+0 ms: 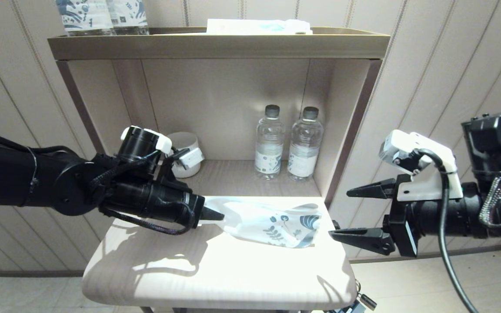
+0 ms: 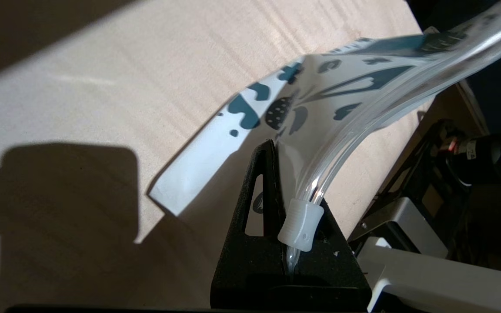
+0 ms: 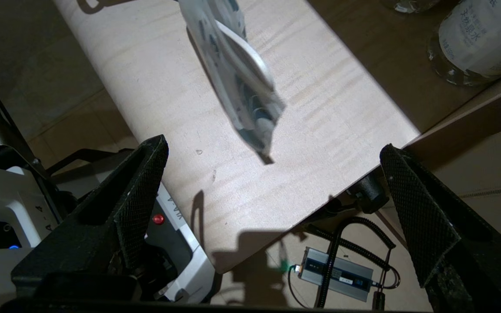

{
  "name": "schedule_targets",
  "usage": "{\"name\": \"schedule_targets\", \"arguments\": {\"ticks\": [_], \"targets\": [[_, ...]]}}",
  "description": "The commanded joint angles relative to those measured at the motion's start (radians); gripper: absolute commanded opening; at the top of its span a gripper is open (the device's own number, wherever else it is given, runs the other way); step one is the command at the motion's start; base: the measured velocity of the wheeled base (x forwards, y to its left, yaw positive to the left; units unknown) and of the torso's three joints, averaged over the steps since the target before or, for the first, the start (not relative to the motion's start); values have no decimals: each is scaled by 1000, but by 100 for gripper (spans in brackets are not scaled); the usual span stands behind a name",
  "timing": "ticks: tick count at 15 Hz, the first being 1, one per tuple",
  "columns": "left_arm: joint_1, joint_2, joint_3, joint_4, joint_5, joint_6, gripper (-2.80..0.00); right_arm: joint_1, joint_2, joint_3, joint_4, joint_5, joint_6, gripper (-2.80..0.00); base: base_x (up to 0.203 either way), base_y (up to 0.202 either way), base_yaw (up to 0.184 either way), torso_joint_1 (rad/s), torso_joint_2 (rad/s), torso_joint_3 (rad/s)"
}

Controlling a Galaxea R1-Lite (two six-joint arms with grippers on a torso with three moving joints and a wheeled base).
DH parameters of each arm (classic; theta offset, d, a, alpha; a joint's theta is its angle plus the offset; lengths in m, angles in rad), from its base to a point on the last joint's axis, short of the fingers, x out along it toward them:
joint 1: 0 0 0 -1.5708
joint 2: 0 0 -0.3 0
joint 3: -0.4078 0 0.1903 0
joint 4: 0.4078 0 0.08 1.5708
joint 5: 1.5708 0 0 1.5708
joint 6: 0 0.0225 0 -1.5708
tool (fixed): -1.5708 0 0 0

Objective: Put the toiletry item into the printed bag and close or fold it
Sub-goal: Hand it to the other hand

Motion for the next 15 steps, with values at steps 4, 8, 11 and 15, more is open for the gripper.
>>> {"name": "schedule_targets", "arguments": {"ticks": [4,8,11,15], "targets": [[-1,-50,-98,53,-3,-26,-280,-3,1,-1,0,2,-3,0,0,0,0,0,0,0],[-1,-39,-79,56,0,-20,-280,-10,7,-1,0,4,-3,0,0,0,0,0,0,0],[-2,-12,-48,49,3,-13,-280,-18,19,-1,-1,5,-4,0,0,0,0,0,0,0],[-6,47,-12,47,1,55,-280,-21,28,5,-26,4,-4,0,0,0,0,0,0,0]]}}
